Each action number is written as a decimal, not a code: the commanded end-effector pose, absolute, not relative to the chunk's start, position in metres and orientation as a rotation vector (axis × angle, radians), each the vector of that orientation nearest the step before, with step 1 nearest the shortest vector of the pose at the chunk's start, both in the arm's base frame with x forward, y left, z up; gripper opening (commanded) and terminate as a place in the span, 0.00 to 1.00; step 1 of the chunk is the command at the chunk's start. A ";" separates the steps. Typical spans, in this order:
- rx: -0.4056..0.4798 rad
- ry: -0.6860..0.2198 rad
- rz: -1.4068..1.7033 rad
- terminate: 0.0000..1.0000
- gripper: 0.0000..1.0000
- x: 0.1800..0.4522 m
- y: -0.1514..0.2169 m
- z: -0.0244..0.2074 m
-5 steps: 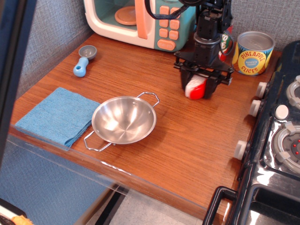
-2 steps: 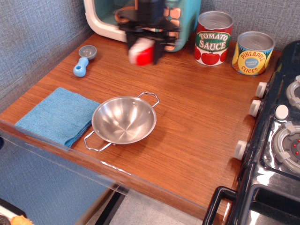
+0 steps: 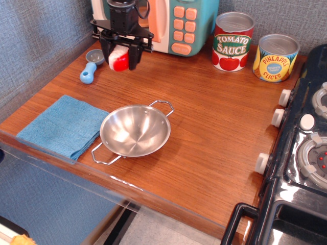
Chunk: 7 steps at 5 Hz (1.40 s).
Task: Move the red and white vegetable to the right of the spatula.
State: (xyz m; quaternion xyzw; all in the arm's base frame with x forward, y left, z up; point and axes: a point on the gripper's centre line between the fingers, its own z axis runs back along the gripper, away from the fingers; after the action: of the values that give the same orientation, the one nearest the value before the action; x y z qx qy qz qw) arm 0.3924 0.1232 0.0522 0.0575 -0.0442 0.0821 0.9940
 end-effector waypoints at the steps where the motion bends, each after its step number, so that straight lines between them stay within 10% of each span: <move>1: 0.104 -0.131 0.146 0.00 0.00 0.404 0.130 0.050; 2: 0.095 -0.128 0.111 0.00 1.00 0.400 0.118 0.048; 4: 0.082 -0.147 0.088 0.00 1.00 0.398 0.121 0.057; 7: 0.046 -0.228 -0.016 0.00 1.00 0.360 0.125 0.143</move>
State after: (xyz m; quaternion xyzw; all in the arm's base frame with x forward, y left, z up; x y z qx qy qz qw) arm 0.3643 0.1200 0.1165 0.0079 -0.0803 -0.0105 0.9967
